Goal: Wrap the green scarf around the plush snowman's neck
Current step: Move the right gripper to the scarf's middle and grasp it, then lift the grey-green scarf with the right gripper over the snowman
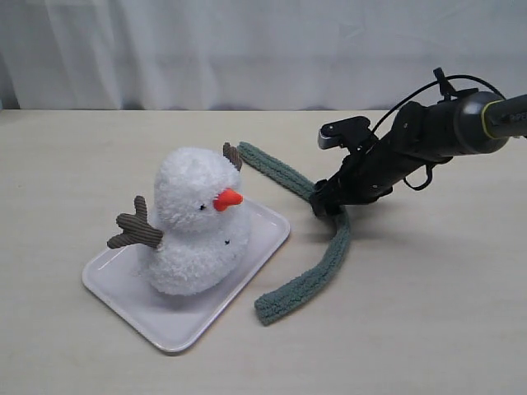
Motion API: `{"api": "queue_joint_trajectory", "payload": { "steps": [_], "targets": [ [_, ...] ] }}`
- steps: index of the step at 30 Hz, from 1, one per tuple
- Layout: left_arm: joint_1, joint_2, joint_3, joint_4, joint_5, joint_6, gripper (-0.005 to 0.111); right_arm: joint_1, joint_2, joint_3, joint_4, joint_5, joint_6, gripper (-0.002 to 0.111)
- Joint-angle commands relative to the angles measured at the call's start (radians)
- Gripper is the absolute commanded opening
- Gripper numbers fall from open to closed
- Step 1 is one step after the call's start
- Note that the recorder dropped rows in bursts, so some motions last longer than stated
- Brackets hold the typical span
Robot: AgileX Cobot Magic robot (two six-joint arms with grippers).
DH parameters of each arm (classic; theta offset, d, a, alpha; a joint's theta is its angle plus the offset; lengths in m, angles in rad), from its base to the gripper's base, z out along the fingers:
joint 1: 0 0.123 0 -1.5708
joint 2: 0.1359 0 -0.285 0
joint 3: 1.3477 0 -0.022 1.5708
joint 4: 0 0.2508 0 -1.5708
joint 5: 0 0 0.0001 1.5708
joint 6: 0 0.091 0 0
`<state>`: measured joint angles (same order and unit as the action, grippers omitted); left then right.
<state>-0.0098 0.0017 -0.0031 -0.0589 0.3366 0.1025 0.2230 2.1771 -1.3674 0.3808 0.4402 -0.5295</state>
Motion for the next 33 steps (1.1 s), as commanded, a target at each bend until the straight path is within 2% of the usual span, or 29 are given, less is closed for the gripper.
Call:
{"api": "queue_joint_trajectory", "payload": {
  "steps": [1,7,10,19,29,33],
  "targets": [
    [-0.003,-0.002,0.003,0.002,-0.014,0.001,0.0,0.001,0.023,0.006,0.0,0.034,-0.001,0.059],
    [-0.003,-0.002,0.003,0.002,-0.014,0.001,0.0,0.001,0.019,0.006,0.04,0.101,-0.001,0.027],
    [-0.003,-0.002,0.003,0.002,-0.014,0.001,0.0,0.001,0.002,0.006,0.034,0.126,-0.006,0.005],
    [-0.003,-0.002,0.003,0.002,-0.014,0.001,0.0,0.001,-0.174,0.006,0.011,0.202,-0.009,0.004],
    [-0.003,-0.002,0.003,0.002,-0.014,0.001,0.0,0.001,-0.473,0.006,-0.009,0.302,-0.01,0.004],
    [-0.003,-0.002,0.003,0.002,-0.014,0.001,0.0,0.034,-0.594,0.006,-0.047,0.343,-0.013,0.004]
  ]
}}
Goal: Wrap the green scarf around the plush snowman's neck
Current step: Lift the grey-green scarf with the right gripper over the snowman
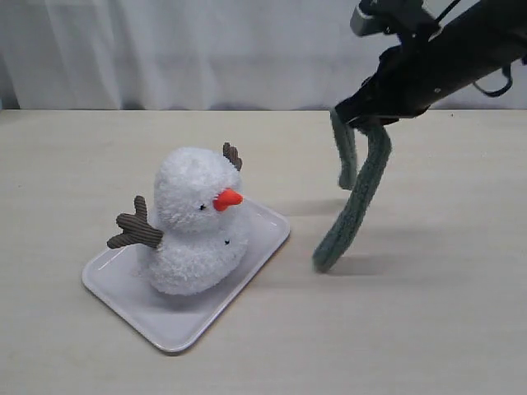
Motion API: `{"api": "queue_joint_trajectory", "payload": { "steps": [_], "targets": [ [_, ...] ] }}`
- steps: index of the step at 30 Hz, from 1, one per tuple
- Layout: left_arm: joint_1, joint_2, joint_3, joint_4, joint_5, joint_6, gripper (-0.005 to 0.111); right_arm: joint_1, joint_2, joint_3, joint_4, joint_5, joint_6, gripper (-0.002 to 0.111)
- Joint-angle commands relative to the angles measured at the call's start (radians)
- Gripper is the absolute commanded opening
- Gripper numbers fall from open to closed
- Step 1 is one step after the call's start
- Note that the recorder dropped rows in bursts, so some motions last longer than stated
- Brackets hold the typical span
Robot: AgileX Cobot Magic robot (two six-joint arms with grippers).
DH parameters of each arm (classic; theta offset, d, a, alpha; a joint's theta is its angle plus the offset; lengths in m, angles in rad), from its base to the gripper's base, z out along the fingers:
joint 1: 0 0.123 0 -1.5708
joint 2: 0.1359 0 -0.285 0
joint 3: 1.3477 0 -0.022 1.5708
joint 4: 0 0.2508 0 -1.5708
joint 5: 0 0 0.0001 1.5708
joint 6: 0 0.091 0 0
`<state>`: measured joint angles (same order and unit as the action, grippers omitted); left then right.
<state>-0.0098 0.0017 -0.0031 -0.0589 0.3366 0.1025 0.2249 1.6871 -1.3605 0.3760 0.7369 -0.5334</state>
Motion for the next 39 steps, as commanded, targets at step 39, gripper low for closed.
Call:
{"api": "queue_joint_trajectory", "payload": {
  "steps": [39],
  "targets": [
    [-0.003,-0.002,0.003,0.002,-0.014,0.001,0.0,0.814,-0.24,0.099,-0.584,0.054,-0.964,0.004]
  ]
}}
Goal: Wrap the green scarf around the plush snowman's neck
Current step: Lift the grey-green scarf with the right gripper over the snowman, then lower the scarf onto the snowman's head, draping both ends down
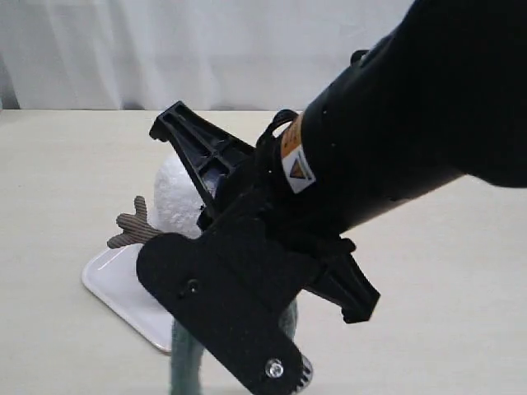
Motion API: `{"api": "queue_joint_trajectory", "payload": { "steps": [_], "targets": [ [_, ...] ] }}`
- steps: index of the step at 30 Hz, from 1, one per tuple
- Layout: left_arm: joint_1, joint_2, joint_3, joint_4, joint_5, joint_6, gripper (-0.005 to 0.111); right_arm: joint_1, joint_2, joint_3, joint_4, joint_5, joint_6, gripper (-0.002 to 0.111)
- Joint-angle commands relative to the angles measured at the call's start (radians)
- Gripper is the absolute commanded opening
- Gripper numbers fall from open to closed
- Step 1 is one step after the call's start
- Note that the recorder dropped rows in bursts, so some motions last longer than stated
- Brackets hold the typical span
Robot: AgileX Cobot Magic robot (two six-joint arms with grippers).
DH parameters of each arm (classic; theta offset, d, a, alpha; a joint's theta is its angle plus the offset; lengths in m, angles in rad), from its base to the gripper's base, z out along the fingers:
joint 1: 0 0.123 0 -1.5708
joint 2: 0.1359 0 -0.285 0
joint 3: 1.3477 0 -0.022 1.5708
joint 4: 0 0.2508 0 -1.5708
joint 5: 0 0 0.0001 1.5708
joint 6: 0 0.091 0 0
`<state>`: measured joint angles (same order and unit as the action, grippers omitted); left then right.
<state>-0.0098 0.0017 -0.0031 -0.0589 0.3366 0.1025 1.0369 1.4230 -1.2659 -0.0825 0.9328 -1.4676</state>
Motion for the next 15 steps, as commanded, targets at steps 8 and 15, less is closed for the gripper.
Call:
{"api": "queue_joint_trajectory", "payload": {
  "steps": [8,15],
  "targets": [
    [-0.003,-0.002,0.003,0.002,-0.014,0.001,0.0,-0.002,0.198,0.004,-0.63,-0.264,0.125,0.004],
    [-0.003,-0.002,0.003,0.002,-0.014,0.001,0.0,-0.037,0.272,0.004,-0.899,-0.412,0.341,0.004]
  ]
}}
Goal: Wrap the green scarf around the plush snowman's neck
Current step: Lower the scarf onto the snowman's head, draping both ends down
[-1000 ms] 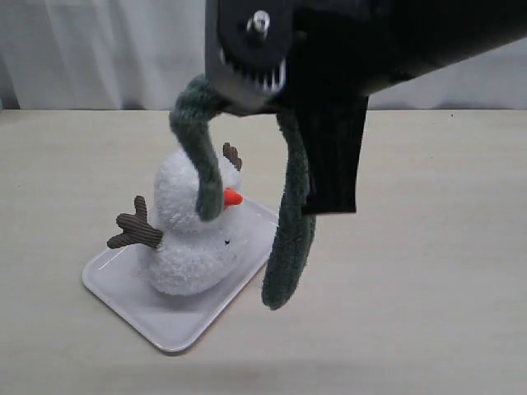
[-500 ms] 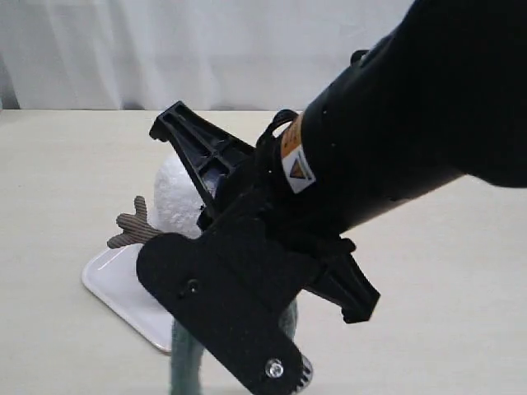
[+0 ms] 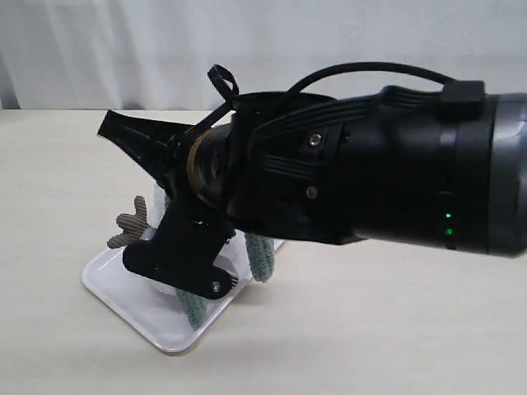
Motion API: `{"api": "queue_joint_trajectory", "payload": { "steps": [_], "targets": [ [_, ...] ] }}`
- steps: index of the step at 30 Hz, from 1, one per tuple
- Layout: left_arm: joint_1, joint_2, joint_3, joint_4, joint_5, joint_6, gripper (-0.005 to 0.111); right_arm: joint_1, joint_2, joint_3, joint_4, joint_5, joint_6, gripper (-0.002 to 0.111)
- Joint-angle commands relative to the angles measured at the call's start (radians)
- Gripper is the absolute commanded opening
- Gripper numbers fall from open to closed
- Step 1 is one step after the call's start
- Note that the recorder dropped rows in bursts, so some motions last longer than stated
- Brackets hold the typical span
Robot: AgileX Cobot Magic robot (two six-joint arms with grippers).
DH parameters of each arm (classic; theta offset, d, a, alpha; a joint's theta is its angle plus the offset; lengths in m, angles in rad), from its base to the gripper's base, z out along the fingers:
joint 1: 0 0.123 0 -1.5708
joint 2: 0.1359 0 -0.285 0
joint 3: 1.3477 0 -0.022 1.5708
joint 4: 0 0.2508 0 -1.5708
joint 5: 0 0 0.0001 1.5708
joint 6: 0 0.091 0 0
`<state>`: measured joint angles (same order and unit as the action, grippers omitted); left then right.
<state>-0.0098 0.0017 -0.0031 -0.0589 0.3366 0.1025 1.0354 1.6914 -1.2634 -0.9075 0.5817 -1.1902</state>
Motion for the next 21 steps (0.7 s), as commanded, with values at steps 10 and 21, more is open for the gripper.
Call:
{"api": "queue_joint_trajectory", "payload": {
  "steps": [10,21],
  "targets": [
    [-0.003,-0.002,0.003,0.002,-0.014,0.001,0.0,-0.169,0.004,0.001,-0.074,-0.309,0.179,0.004],
    [-0.003,-0.002,0.003,0.002,-0.014,0.001,0.0,-0.2,0.053,0.001,-0.074,-0.419,0.253,0.004]
  ]
}}
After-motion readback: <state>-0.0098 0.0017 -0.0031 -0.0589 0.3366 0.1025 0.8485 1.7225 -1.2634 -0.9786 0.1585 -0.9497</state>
